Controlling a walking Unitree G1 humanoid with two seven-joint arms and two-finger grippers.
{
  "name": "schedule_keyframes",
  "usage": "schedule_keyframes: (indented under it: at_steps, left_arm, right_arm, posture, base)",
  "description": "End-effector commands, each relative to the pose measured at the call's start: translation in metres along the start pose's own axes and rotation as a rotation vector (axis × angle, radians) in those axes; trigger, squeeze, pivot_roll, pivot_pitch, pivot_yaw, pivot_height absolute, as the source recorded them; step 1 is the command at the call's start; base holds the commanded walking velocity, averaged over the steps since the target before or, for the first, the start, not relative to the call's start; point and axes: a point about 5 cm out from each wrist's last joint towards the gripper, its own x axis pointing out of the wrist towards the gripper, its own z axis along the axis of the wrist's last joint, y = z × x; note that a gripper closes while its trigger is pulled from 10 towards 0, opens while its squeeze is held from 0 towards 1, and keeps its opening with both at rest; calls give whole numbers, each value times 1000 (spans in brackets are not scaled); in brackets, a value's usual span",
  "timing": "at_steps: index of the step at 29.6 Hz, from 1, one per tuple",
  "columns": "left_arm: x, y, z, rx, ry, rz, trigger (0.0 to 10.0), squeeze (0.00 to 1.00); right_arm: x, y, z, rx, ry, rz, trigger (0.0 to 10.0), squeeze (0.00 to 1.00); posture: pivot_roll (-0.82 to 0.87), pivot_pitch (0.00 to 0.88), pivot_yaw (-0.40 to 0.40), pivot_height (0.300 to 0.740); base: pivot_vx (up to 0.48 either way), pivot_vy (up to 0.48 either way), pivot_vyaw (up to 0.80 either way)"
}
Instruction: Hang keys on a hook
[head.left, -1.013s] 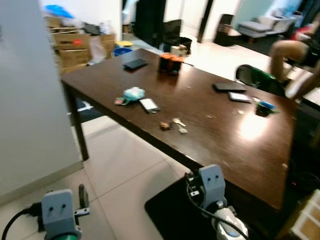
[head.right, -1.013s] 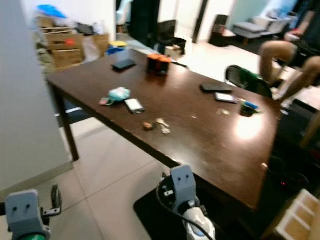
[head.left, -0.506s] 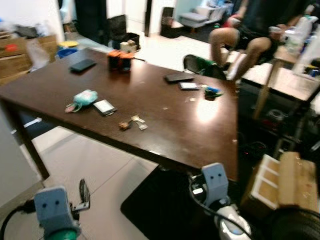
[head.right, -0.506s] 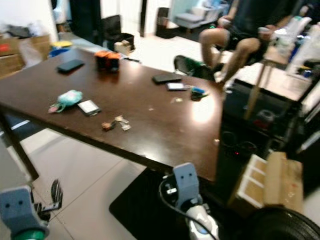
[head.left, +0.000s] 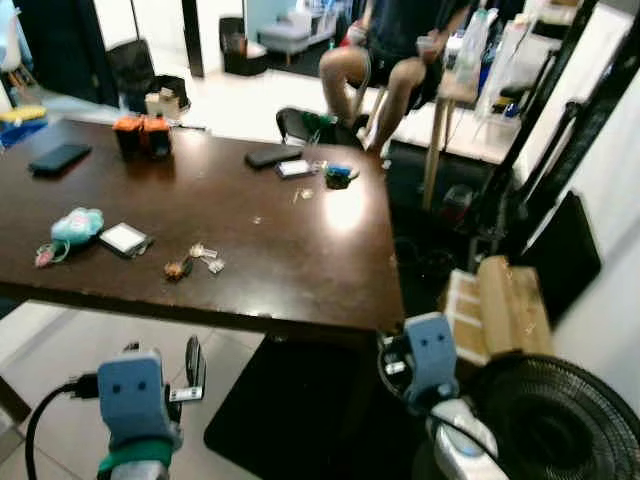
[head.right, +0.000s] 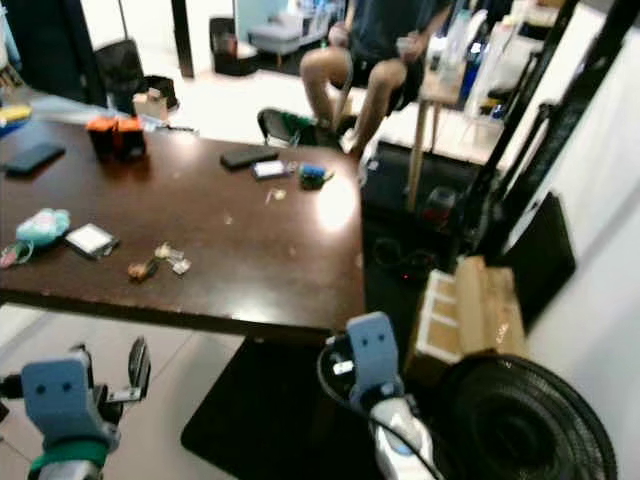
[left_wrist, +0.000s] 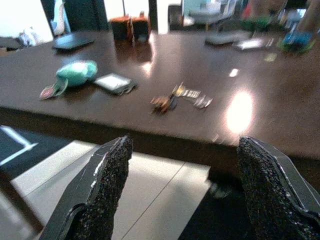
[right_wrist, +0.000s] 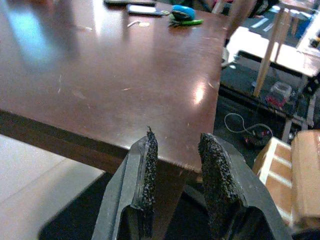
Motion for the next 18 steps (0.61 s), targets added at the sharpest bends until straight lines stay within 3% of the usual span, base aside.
schedule_keyframes:
  at_steps: [1,5,12,18]
  left_arm:
    - [0,7,-5,10,36,23,10000,0]
    - [3,10,-3,5,40,5,10000,0]
    - [8,13,5,18,23,6,10000,0]
    - [5,13,3,19,45,-5,10000,0]
  right_arm:
    - [-3,6,-6,8,20,4,10000,0]
    - [-4,10,-9,18,32,7,10000,0]
    - [2,18,-14,11,64,80,10000,0]
    - [2,17,-19,20,84,72,10000,0]
  posture:
    - [-117,55,125,740]
    - [-111,46,136,740]
    - [-88,21,133,740]
    - [-89,18,111,740]
  base:
    - [0,0,-800]
    - [0,0,-800]
    - [0,0,0]
    - [0,0,0]
